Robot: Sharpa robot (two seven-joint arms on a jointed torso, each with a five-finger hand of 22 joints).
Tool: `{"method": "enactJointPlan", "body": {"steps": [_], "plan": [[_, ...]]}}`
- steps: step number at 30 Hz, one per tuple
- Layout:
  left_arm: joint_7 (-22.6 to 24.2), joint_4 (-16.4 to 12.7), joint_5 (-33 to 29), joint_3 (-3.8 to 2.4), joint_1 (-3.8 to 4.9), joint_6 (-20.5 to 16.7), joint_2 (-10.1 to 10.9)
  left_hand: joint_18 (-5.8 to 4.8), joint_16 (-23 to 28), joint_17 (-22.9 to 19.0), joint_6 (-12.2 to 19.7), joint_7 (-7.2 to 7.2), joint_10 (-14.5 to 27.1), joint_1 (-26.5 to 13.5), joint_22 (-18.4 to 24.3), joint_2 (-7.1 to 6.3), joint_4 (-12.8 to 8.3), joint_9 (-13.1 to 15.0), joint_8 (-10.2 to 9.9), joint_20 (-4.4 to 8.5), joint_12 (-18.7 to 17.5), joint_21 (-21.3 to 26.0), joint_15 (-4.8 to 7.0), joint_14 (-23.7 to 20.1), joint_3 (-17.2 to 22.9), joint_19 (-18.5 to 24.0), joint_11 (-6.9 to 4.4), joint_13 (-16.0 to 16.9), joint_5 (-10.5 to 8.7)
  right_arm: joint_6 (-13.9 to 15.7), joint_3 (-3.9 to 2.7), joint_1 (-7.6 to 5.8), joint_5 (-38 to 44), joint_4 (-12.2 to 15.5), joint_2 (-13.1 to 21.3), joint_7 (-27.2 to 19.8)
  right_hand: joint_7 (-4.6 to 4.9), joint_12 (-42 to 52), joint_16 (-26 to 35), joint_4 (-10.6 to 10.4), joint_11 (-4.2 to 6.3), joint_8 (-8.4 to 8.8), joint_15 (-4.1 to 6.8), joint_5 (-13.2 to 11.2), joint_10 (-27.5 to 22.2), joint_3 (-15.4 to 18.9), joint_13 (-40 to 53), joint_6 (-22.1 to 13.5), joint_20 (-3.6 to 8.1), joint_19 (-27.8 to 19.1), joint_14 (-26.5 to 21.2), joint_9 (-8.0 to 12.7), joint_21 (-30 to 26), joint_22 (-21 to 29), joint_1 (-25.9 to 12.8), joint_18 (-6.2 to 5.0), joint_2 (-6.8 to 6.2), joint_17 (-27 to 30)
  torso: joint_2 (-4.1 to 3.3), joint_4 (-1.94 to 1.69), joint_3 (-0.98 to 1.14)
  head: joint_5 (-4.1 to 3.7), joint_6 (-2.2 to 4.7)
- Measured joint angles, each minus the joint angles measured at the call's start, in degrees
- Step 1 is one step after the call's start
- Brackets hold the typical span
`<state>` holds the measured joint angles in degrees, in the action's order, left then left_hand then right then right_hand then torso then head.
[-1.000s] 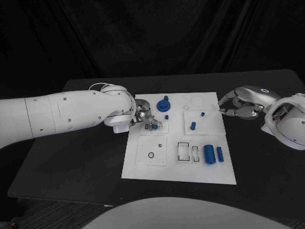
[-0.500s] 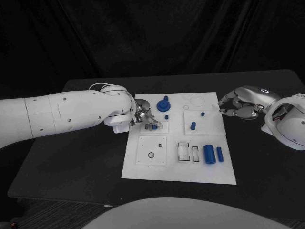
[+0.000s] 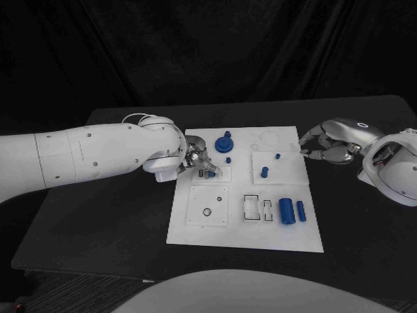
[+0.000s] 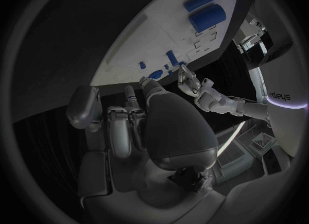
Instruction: Assemble the parts on the task board
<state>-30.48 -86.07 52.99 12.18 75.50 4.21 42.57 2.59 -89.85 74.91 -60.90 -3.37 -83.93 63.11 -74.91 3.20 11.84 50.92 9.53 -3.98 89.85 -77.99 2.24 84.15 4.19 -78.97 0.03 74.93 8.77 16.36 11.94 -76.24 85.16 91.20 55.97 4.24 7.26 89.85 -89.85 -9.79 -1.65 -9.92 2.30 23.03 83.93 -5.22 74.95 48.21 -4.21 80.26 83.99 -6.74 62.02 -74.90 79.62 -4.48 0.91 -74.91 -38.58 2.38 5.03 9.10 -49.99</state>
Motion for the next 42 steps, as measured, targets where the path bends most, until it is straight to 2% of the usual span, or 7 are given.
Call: {"method": "enactJointPlan", "body": {"steps": [6,14,21,24,27,29,42], "plan": [[0.19,-0.53,0.0,0.0,0.0,-0.83,0.39,0.01,0.0,0.0,0.0,0.0,0.0,-1.84,0.0,-0.85,2.24,-0.01,-0.22,-0.22,0.0,0.04,0.0,0.0,-2.37,-0.22,0.0,0.0,-4.54,-0.03,0.0,0.01,0.0,0.0,0.03,0.0,0.0,0.0,0.0,0.0,0.0,0.0,0.0,0.0,0.0,0.0,0.0,0.0,0.0,0.0,0.0,0.0,0.0,-0.05,0.0,0.0,0.0,0.0,0.0,-0.01,0.0,0.01,0.0],[1.15,-1.45,0.0,0.0,0.0,-3.48,0.99,0.01,0.0,0.0,0.22,-0.22,0.0,-2.77,0.0,-1.3,3.54,0.04,-0.22,-0.22,0.0,0.23,0.0,0.0,-3.66,-0.21,0.0,0.0,-5.61,-0.08,0.0,0.02,0.0,-0.01,0.06,0.0,0.0,0.0,0.0,-0.01,0.0,0.0,0.0,0.24,0.0,-0.32,-0.01,0.0,0.0,0.0,0.0,0.04,0.0,-0.04,0.0,0.0,0.0,0.0,-0.01,-0.01,0.0,0.16,0.0],[1.36,-1.63,0.0,0.0,0.0,-4.18,1.17,0.01,0.0,0.0,0.22,-0.22,0.0,-2.63,0.0,-1.17,3.55,0.22,-0.22,-0.22,0.0,0.23,0.0,0.0,-4.0,-0.21,0.0,0.0,-5.52,-0.14,0.0,0.03,0.0,-0.01,0.05,0.0,0.0,0.0,0.0,-0.01,0.0,0.0,0.0,0.23,0.0,-0.32,-0.01,0.0,0.0,0.0,0.0,0.04,0.0,-0.04,0.0,0.0,0.0,0.0,-0.01,-0.03,0.0,0.07,0.0],[1.31,-1.64,0.0,0.0,0.0,-4.16,1.23,0.01,0.0,0.0,0.22,-0.22,0.0,-1.42,0.0,-0.66,2.83,0.38,-0.22,-0.22,0.0,0.23,0.0,0.0,-3.61,-0.21,0.0,0.0,-4.56,-0.16,0.0,0.03,0.0,-0.02,0.05,0.0,0.0,0.0,0.0,-0.01,0.01,0.0,0.0,0.23,0.0,-0.32,-0.02,0.0,-0.21,-0.21,0.0,0.04,-0.25,-0.04,0.0,0.0,0.0,0.0,-0.01,-0.03,0.0,0.06,0.0],[1.23,-1.65,0.0,0.0,0.0,-4.07,1.25,0.01,0.0,0.0,0.22,-0.22,0.0,0.16,0.0,-0.38,1.82,0.49,-0.22,-0.22,0.0,0.48,0.0,0.0,-3.2,-0.21,0.0,0.0,-2.58,-0.19,0.0,0.03,0.0,-0.02,0.05,0.0,0.0,0.0,0.0,-0.01,0.0,0.0,0.0,0.23,0.0,-0.32,-0.02,0.0,-0.2,-0.21,0.0,0.04,-0.25,-0.03,0.0,0.0,0.0,0.0,0.0,-0.03,0.03,0.11,0.0],[1.19,-1.66,0.0,0.0,0.0,-4.0,1.25,0.0,0.0,0.0,0.22,-0.22,0.0,0.16,0.0,-0.38,1.74,0.49,-0.22,-0.22,0.0,0.48,0.0,0.0,-3.12,-0.21,0.0,0.0,-2.23,-0.21,0.0,0.03,0.0,-0.02,0.05,0.0,0.0,0.0,0.0,-0.01,0.01,0.0,0.0,0.23,0.0,-0.32,-0.02,0.0,-0.2,-0.21,0.0,0.03,-0.25,-0.03,0.0,0.0,0.0,0.0,0.01,-0.03,0.03,0.16,0.0],[0.8,-1.58,0.0,0.0,0.0,-2.91,1.17,0.0,0.0,0.0,0.21,-0.22,0.0,1.32,0.0,-0.29,1.05,0.57,-0.22,-0.22,0.0,0.68,0.0,0.0,-2.92,-0.21,0.0,0.0,-1.61,-0.27,0.0,0.04,0.0,-0.02,0.06,0.0,0.0,0.0,0.0,-0.01,0.01,0.0,0.0,0.23,0.01,-0.32,-0.03,0.0,-0.2,-0.2,0.0,0.1,-0.25,-0.02,0.0,0.0,0.0,0.0,-0.03,-0.03,0.03,0.13,0.0]]}}
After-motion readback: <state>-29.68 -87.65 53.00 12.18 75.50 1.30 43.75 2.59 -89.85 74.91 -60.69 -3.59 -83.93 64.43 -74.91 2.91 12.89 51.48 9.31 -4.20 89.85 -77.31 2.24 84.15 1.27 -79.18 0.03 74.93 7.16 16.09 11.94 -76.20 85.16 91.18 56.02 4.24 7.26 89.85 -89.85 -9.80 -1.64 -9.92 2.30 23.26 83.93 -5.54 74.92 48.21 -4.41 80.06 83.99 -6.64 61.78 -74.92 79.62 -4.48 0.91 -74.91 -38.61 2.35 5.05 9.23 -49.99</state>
